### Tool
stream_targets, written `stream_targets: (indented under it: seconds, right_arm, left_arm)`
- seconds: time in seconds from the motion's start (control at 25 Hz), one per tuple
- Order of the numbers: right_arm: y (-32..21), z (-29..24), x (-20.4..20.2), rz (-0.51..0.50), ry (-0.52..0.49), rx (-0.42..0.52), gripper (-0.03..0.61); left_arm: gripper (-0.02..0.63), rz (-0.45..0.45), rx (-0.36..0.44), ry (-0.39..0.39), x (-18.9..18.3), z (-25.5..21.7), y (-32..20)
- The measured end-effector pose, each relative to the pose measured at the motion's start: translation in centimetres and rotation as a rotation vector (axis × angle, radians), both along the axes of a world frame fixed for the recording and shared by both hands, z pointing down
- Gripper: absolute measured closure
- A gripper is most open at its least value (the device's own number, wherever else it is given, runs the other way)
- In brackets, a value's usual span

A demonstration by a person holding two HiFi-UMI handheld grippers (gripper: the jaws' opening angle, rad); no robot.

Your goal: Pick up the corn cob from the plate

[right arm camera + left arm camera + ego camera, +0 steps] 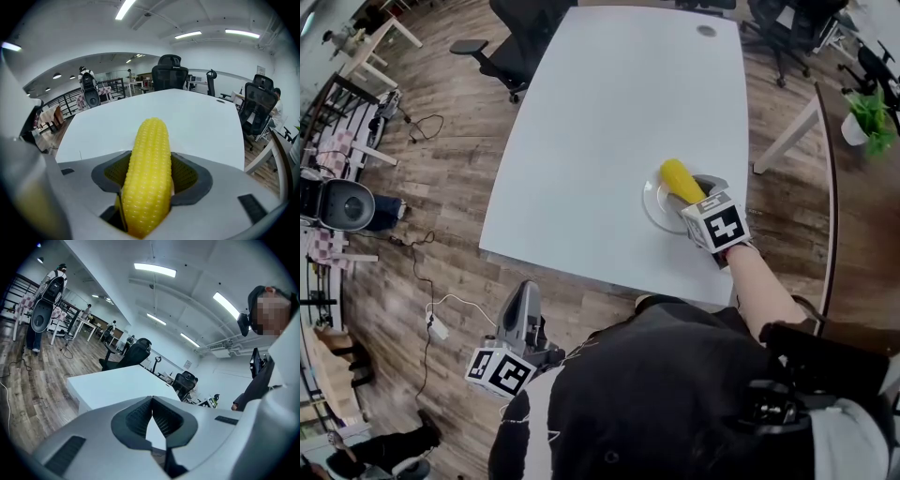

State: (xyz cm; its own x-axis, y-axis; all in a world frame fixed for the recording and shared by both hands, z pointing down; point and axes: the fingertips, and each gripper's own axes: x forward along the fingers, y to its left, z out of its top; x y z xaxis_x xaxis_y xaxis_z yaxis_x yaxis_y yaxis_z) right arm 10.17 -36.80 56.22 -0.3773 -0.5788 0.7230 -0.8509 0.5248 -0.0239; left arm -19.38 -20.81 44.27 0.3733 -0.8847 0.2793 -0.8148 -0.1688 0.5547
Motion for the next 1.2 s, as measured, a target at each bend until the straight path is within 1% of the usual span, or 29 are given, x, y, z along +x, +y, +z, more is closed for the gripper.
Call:
stream_targets:
  seconds: [0.28,0.52,0.76,1.0,1.2]
  right_arm:
    - [-0.1,0.1,0.4,0.004,-0.005,-0.007,0.324]
    - [0.1,0.2,0.2,-0.002,0.001,0.000,0.325]
    - [0.4,-0.3,0.3,0.026,-0.012,0.002,0.325]
    - [0.7,-1.3,0.7,0.074,-0.024,0.033,0.327]
    - [1.0,-2.8,0.7,0.099,-0.037,0.080,0.327]
  left_arm:
    - [0.601,-0.002,-0.002,-0.007,0.6,0.1,0.8]
    - [0.601,-0.020,0.008,-0.006,0.3,0.1,1.5]
    - [0.601,-0.022,0.018,-0.012,0.1,-0.6,2.1]
    - [0.601,-0.020,0.039,-0.023,-0.9,-1.5,2.7]
    - [0.601,-0.022,0.052,-0.022,-1.6,-1.6,3.7]
